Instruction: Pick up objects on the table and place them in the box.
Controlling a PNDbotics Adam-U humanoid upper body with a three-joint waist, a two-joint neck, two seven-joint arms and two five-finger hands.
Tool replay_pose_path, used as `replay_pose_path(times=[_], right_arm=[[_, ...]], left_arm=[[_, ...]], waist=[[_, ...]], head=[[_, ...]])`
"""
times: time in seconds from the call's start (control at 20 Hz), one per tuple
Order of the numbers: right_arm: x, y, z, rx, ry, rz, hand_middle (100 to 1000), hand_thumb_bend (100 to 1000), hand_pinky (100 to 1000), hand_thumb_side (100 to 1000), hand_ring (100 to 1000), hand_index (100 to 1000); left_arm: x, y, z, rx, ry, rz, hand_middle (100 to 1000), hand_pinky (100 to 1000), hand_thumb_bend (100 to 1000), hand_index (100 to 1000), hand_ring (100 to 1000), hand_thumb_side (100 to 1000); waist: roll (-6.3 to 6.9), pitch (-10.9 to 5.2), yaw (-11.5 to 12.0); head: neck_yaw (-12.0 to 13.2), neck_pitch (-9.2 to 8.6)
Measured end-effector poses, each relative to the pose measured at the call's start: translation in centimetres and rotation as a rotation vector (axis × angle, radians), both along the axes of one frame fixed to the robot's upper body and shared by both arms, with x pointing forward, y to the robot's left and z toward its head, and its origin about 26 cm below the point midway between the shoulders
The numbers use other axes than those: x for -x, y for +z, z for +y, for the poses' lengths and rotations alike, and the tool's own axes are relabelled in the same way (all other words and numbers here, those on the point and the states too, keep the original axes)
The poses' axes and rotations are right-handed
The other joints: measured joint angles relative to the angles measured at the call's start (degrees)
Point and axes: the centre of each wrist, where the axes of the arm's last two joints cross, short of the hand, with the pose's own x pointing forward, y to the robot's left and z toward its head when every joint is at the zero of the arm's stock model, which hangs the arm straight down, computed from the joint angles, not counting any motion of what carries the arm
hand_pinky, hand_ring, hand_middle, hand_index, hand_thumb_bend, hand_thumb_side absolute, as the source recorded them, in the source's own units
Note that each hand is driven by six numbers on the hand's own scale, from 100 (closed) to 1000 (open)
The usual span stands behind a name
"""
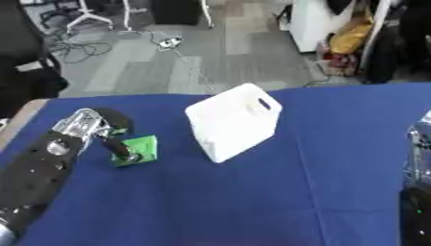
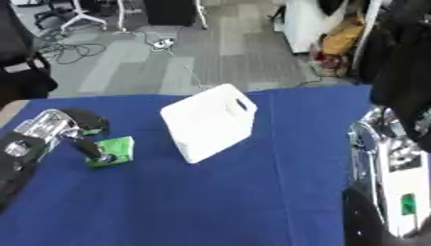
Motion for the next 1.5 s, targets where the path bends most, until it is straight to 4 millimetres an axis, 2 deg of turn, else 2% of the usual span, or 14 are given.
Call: replay_pose_path(times=[0.3,0.55,0.7,0.9,1.15,1.3,1.35,1.4,1.5], right_arm=[[0.0,0.0,0.1,-0.006,0.003,0.002,439,160,239,1000,336,702],[0.0,0.0,0.1,-0.007,0.003,0.003,437,159,239,1000,335,699],[0.0,0.0,0.1,-0.007,0.003,0.004,433,158,238,1000,335,694],[0.0,0.0,0.1,-0.010,0.003,0.005,431,157,238,1000,335,691],[0.0,0.0,0.1,-0.012,0.003,0.005,430,157,238,1000,334,690],[0.0,0.0,0.1,-0.012,0.003,0.004,431,156,238,1000,334,691],[0.0,0.0,0.1,-0.012,0.002,0.004,431,156,238,1000,334,691],[0.0,0.0,0.1,-0.012,0.002,0.004,431,156,238,1000,334,690],[0.0,0.0,0.1,-0.011,0.001,0.004,430,155,238,1000,334,690]], left_arm=[[0.0,-0.2,0.0,0.071,-0.003,0.052,945,822,326,894,874,947],[-0.1,0.2,-0.6,0.107,-0.016,0.081,936,819,343,892,866,932],[-0.1,0.3,-1.0,0.102,-0.021,0.095,964,863,399,903,900,902],[-0.1,0.3,-1.3,0.062,-0.036,0.127,977,873,423,913,919,875],[-0.1,0.2,-1.4,0.012,-0.062,0.157,985,877,414,926,922,851],[0.0,0.1,-1.3,-0.002,-0.073,0.169,981,872,392,926,914,800],[0.0,0.1,-1.3,-0.007,-0.075,0.171,984,875,395,926,918,812],[0.0,0.0,-1.2,-0.011,-0.077,0.173,957,856,380,915,889,759],[0.0,0.0,-1.2,-0.017,-0.081,0.173,908,810,353,897,834,723]], waist=[[0.00,0.00,0.02],[0.00,0.00,0.02],[0.00,0.00,0.02],[0.03,0.00,-0.04],[0.04,0.00,-0.05],[0.04,0.00,-0.03],[0.04,0.00,-0.01],[0.04,0.00,-0.01],[0.04,0.00,0.01]], head=[[0.00,0.05],[0.09,0.30],[0.37,0.45],[0.49,0.47],[0.50,0.48],[0.50,0.48],[0.50,0.48],[0.50,0.48],[0.50,0.49]])
